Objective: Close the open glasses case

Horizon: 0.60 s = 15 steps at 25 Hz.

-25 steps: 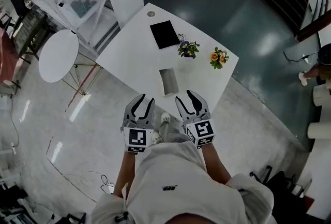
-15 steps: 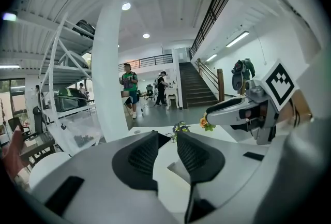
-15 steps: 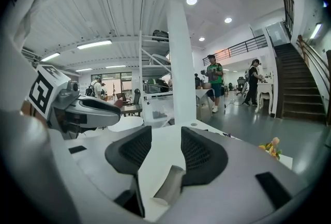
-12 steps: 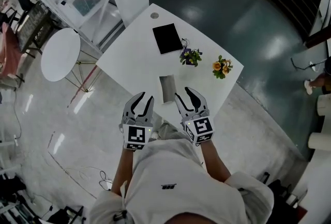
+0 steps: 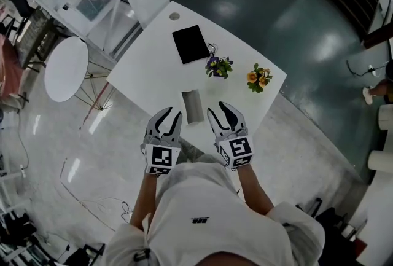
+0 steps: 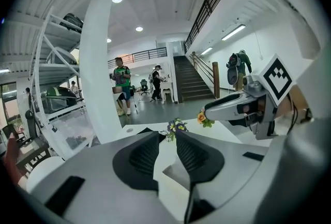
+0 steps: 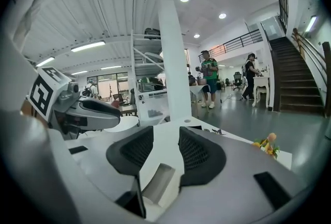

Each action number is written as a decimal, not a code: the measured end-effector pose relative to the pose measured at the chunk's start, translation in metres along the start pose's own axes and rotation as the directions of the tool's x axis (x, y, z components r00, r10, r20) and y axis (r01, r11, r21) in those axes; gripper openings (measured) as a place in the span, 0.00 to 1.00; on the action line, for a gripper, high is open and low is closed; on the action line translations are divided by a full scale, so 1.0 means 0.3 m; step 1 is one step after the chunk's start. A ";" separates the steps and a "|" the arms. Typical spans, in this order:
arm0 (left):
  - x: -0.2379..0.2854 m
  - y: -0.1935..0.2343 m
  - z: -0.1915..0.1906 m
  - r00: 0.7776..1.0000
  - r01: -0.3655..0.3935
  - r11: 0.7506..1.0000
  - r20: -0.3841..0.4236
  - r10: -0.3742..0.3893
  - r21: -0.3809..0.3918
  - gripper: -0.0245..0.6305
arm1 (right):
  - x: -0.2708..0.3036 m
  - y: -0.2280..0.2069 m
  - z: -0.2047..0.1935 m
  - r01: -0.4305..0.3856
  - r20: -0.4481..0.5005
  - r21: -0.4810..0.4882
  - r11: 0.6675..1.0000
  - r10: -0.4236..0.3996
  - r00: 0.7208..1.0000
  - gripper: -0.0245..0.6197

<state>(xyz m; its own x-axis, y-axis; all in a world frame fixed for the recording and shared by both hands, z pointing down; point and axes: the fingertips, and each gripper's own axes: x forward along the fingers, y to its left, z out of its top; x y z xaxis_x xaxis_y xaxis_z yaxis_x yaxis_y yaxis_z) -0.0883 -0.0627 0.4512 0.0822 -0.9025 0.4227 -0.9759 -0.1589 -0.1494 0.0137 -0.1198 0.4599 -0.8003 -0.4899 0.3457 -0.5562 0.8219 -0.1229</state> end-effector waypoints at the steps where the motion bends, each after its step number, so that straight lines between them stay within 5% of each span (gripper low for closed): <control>1: 0.014 -0.005 0.000 1.000 0.009 1.000 -0.004 -0.009 0.003 0.22 | 0.001 -0.012 -0.005 0.007 -0.002 0.006 1.000 -0.007 1.000 0.28; 15: 0.204 -0.013 -0.065 0.982 0.183 0.982 -0.046 -0.181 0.036 0.20 | 0.055 -0.118 -0.089 0.148 -0.054 0.067 0.987 -0.145 0.988 0.26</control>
<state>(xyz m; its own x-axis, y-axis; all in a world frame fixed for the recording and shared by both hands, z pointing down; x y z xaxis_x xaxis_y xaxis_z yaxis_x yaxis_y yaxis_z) -0.0833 -0.1096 0.4950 0.2486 -0.8393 0.4835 -0.9365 -0.3356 -0.1012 0.0261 -0.1492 0.4949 -0.6983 -0.5874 0.4092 -0.6824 0.7189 -0.1324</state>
